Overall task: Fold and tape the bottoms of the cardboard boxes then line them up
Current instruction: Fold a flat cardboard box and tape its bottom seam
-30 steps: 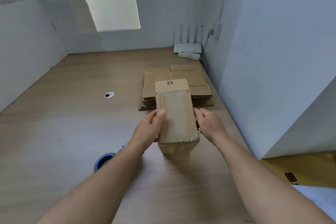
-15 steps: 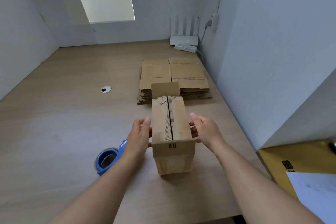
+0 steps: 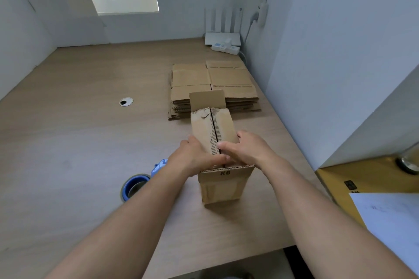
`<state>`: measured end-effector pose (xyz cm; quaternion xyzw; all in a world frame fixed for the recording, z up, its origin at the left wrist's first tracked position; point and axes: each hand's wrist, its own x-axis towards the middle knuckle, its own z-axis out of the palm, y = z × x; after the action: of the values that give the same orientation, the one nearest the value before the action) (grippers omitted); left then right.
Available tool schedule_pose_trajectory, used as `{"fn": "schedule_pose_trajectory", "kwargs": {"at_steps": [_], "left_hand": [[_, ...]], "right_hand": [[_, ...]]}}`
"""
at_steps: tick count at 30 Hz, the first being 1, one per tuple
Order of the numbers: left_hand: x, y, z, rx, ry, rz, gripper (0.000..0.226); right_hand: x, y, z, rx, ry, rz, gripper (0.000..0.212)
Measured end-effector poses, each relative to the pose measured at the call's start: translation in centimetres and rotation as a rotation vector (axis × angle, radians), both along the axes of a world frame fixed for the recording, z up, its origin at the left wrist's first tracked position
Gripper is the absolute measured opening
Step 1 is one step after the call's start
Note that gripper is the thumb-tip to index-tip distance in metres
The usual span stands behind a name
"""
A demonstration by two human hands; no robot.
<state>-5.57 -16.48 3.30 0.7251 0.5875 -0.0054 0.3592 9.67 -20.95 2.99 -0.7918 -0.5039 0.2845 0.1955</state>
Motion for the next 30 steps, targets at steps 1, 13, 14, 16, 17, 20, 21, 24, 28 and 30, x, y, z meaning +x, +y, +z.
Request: {"fn": "schedule_pose_trajectory", "kwargs": {"at_steps": [1, 13, 14, 16, 17, 20, 21, 24, 28, 30], "left_hand": [[0.2, -0.1, 0.2, -0.006, 0.033, -0.011, 0.099], [-1.5, -1.1, 1.1, 0.039, -0.437, 0.286, 0.022], [-1.5, -1.4, 1.0, 0.060, -0.447, 0.308, 0.020], [-1.6, -2.2, 0.9, 0.101, -0.457, 0.361, 0.023], [-1.6, -2.6, 0.8, 0.112, -0.466, 0.392, 0.023], [-1.1, -3.7, 1.1, 0.147, -0.495, 0.460, 0.014], [-0.8, -4.1, 1.4, 0.158, -0.518, 0.482, 0.014], [-0.2, -5.4, 2.7, 0.209, -0.603, 0.530, 0.011], [-1.5, -7.0, 4.6, 0.261, -0.736, 0.578, 0.013], [-3.0, -8.1, 5.5, 0.308, -0.733, 0.636, 0.009]], "right_hand": [[0.0, 0.0, 0.0, 0.005, 0.016, -0.010, 0.051], [-0.4, -1.2, 0.6, -0.137, 0.037, -0.017, 0.042], [-0.1, -1.4, 1.0, -0.120, 0.030, -0.017, 0.024], [1.0, -1.7, 1.8, -0.051, 0.037, -0.039, 0.025], [1.8, -1.8, 2.0, -0.007, 0.025, -0.055, 0.028], [3.1, -2.3, 2.7, 0.187, -0.044, -0.077, 0.028], [3.2, -2.4, 2.9, 0.255, -0.064, -0.073, 0.025], [3.0, -2.3, 4.3, 0.380, -0.075, 0.016, 0.009], [1.9, -1.6, 5.8, 0.524, -0.044, 0.150, 0.023], [0.6, -1.2, 6.2, 0.580, -0.010, 0.199, 0.025]]}}
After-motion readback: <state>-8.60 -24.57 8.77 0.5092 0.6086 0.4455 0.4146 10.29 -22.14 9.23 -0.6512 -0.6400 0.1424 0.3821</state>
